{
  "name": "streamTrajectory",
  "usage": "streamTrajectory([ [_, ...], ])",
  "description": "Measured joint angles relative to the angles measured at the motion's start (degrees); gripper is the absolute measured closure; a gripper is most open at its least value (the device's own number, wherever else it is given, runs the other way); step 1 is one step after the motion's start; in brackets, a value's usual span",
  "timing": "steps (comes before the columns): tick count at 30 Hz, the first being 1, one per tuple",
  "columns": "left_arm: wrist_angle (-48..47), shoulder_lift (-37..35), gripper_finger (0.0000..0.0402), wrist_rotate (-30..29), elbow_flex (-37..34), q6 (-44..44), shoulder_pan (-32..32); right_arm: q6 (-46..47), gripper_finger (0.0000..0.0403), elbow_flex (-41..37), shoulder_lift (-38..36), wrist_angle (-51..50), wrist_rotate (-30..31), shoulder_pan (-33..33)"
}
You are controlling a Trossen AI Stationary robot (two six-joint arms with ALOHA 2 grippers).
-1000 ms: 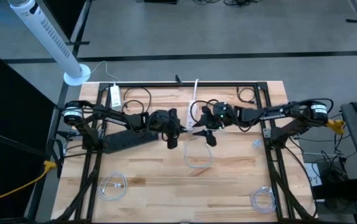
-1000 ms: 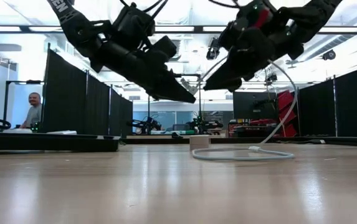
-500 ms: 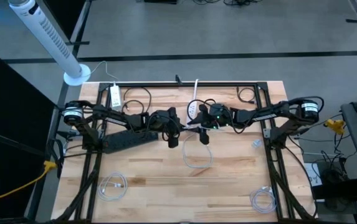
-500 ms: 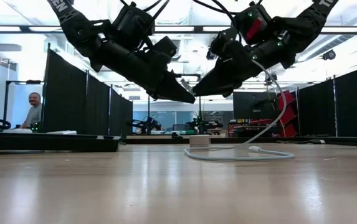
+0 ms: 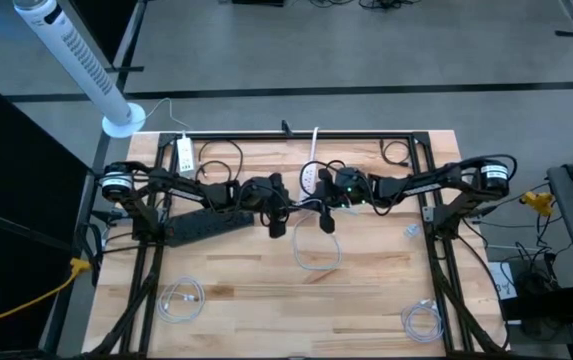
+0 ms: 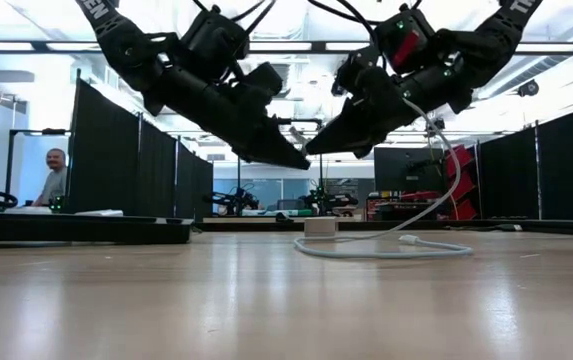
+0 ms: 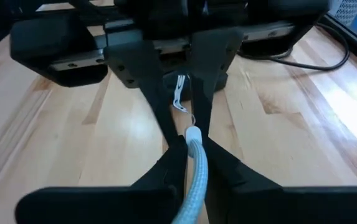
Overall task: Insert USB
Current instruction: Insert the light blue USB cable into the right white outlet
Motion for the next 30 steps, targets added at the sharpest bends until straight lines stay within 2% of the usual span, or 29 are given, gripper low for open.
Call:
streamTrajectory([
  [8,-2.5,0.0,0.0242,0.1,-0.1,-1.4,0.0,-0.4,0.0390,0.0,-1.6,-3.3,-0.2,0.0],
  [12,-2.1,0.0,0.0211,-1.5,-0.2,-1.4,0.0,1.8,0.0390,0.0,-1.5,-5.7,0.3,-0.1],
  [14,-0.2,0.0,0.0202,-2.2,-1.1,-1.6,0.0,3.9,0.0390,0.0,-1.5,-6.9,2.9,0.0],
  [20,9.0,3.0,0.0206,-3.6,-3.5,-1.7,0.2,4.0,0.0390,6.4,-0.1,-22.7,11.5,-0.3],
  [30,14.7,10.4,0.0247,-8.6,-3.6,-3.1,1.5,1.8,0.0390,16.1,6.9,-35.2,11.5,-2.6],
])
